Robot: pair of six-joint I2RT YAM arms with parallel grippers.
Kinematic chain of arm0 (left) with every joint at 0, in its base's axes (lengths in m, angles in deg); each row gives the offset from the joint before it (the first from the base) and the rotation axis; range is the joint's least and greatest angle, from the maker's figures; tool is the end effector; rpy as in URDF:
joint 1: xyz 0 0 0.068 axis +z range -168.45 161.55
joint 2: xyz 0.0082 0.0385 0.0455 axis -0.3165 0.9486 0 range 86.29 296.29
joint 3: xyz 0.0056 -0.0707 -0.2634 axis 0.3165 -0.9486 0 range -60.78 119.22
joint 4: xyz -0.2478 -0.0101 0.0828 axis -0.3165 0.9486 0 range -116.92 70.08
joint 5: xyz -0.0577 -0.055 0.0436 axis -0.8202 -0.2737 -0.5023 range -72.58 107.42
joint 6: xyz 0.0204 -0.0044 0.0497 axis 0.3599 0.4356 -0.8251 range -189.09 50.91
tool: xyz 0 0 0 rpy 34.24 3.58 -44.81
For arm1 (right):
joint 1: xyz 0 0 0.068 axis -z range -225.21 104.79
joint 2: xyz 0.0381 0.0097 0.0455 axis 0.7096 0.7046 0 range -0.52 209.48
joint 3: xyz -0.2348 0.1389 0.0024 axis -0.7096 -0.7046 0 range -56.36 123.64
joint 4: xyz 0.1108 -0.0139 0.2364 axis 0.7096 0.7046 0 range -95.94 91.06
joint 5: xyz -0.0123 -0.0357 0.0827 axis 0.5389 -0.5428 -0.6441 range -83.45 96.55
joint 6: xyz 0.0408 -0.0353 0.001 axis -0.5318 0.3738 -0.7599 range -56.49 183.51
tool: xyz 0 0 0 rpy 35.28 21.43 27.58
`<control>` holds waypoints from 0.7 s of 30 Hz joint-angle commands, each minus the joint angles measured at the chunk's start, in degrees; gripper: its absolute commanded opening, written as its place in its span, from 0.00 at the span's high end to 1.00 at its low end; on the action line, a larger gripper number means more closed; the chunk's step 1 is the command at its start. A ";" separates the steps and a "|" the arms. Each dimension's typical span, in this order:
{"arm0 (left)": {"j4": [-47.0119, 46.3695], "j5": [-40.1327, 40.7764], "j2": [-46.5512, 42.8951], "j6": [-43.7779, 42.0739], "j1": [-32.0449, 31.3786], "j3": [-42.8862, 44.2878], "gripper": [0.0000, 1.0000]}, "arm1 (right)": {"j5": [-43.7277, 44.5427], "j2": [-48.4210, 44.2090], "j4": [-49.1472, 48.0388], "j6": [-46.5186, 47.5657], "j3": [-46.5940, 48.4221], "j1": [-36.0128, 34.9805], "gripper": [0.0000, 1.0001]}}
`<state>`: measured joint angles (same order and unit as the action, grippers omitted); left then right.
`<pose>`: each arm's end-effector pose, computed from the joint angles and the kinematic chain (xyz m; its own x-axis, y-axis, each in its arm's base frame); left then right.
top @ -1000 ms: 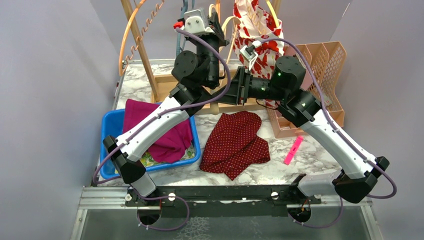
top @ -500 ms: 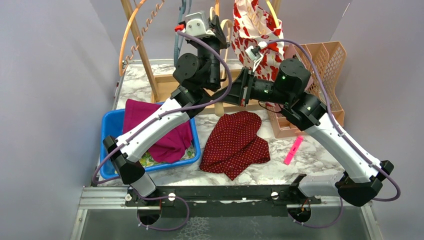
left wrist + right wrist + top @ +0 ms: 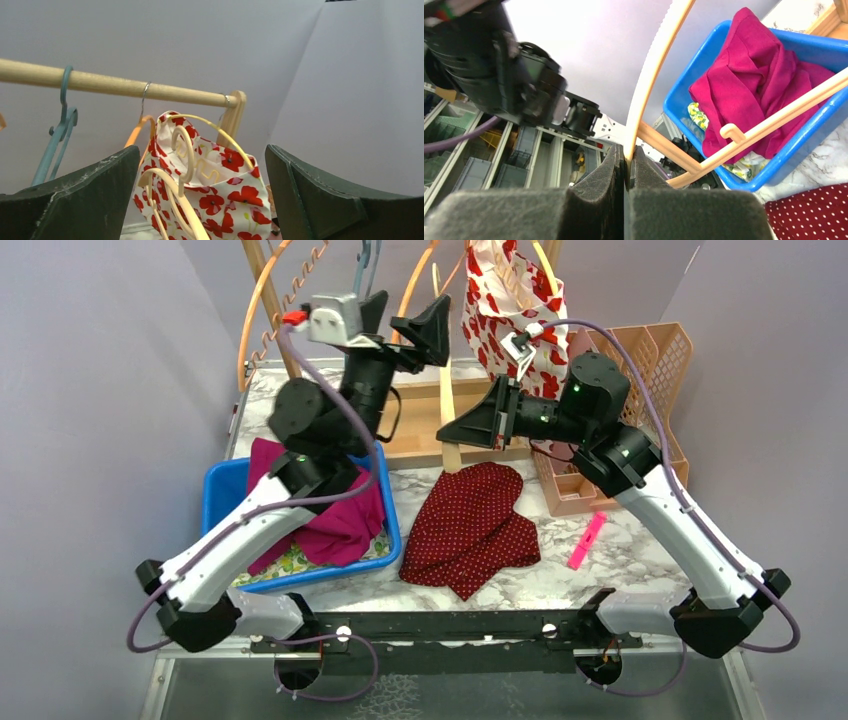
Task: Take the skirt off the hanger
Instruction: Place the hanger at the clothesline.
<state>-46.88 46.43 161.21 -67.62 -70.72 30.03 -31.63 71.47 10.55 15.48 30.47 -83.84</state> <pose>0.1701 -0.1916 0.5547 0.3468 -0.4848 -0.8030 0.4601 0.8339 -0.3048 0.1907 0.1807 0.4824 -0.7387 0.1577 -0.6553 -0.6343 0.1661 0.7551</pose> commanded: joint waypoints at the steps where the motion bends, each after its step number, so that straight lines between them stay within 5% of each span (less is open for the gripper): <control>1: 14.14 -7.90 -4.88 4.43 -0.29 4.15 0.01 | -6.72 -3.32 -2.71 -1.28 -2.32 3.29 0.99; 8: 26.49 -7.15 -13.21 8.69 -0.30 0.45 0.01 | -13.98 -0.49 -10.85 -7.54 -3.10 9.80 0.99; 21: 40.76 -12.31 -17.17 15.31 -0.29 -3.94 0.01 | -17.59 15.08 -14.12 -12.19 15.44 17.95 0.99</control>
<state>-10.71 38.76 144.90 -55.29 -70.72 27.78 -46.38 83.07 1.35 4.68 38.79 -67.53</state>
